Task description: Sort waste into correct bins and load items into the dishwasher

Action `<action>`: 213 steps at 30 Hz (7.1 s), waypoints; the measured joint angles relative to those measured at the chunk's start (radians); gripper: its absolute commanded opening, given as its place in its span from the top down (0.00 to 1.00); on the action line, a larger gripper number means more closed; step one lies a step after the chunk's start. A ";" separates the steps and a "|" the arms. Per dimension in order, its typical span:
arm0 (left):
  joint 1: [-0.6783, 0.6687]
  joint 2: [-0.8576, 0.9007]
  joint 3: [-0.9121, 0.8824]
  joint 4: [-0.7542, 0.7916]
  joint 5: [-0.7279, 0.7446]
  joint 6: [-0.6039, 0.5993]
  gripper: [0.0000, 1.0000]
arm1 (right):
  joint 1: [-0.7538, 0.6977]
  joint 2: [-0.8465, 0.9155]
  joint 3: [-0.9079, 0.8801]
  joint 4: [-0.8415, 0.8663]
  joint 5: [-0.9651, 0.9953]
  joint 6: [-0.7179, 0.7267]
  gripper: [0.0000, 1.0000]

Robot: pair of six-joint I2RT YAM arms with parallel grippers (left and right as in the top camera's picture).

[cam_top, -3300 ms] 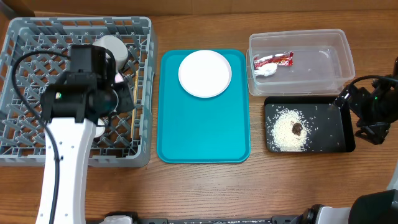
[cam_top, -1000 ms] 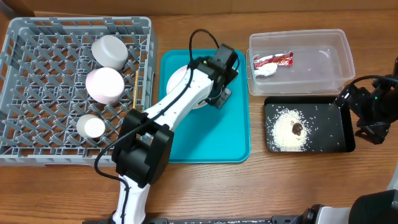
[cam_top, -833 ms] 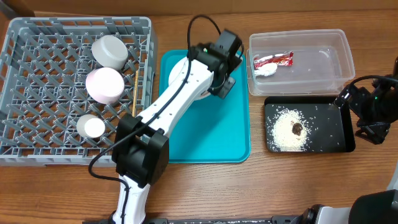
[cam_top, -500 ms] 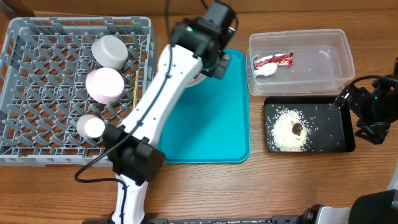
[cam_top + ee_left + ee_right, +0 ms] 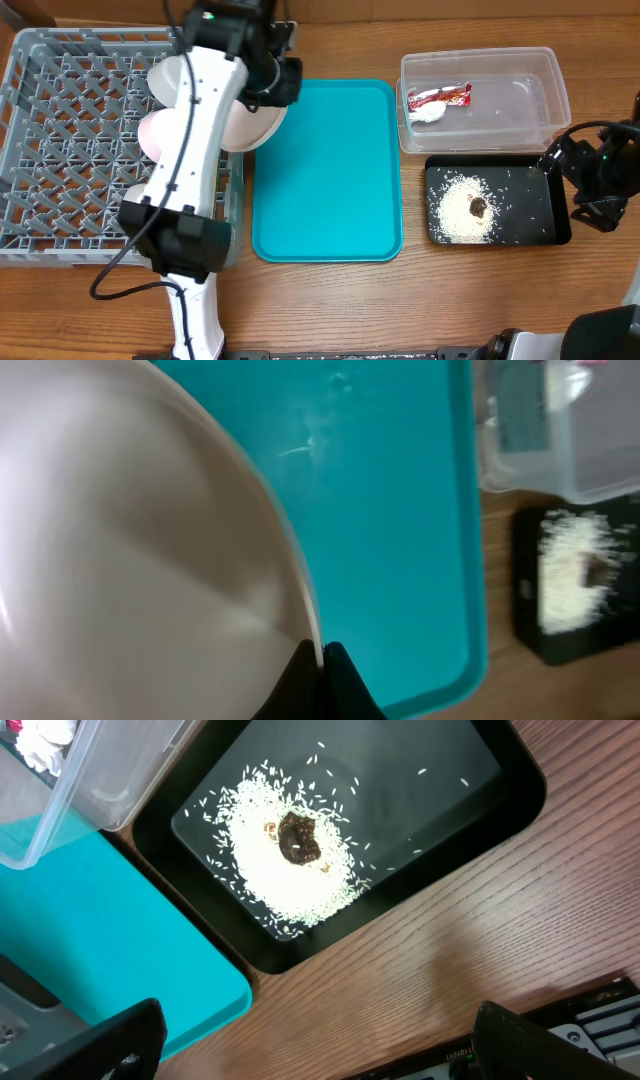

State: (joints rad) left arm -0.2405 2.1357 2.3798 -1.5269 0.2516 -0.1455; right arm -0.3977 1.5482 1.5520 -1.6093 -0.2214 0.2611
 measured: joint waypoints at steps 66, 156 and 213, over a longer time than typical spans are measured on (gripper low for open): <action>0.338 -0.194 -0.253 -0.159 -0.107 -0.006 0.00 | 0.405 0.000 0.000 0.420 0.017 -0.082 0.00; 0.288 -1.519 -1.205 0.210 -0.227 -0.010 0.00 | 0.473 -1.153 -0.896 0.983 0.252 -0.056 0.00; 0.288 -1.519 -1.207 0.209 -0.227 -0.010 0.00 | 0.470 -1.535 -1.534 1.521 0.195 -0.056 0.00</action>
State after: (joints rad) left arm 0.0471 0.6163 1.1728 -1.3174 0.0250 -0.1555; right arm 0.0723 0.0128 0.0185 -0.0883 -0.0265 0.2050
